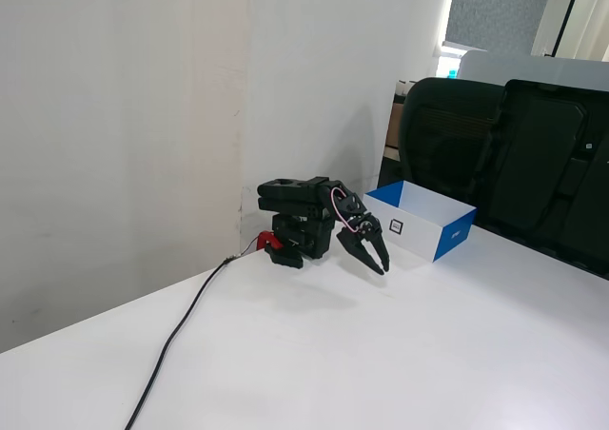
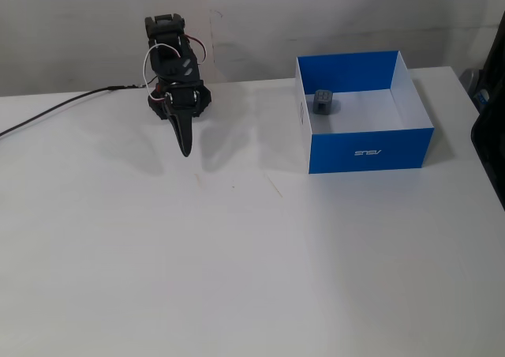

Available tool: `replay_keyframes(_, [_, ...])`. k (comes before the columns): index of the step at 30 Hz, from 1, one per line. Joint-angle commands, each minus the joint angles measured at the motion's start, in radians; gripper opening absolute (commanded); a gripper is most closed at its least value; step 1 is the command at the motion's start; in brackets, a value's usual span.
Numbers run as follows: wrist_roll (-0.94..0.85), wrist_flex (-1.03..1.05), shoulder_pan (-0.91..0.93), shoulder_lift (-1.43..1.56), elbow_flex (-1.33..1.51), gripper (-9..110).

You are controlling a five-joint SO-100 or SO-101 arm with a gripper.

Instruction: Grasp the gray block and put it in the box.

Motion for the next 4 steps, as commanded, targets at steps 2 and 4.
replay_keyframes(2, [-0.006, 0.006, 0.009, 0.020, 0.061, 0])
replay_keyframes(4, [-0.006, 0.006, 0.009, 0.020, 0.061, 0])
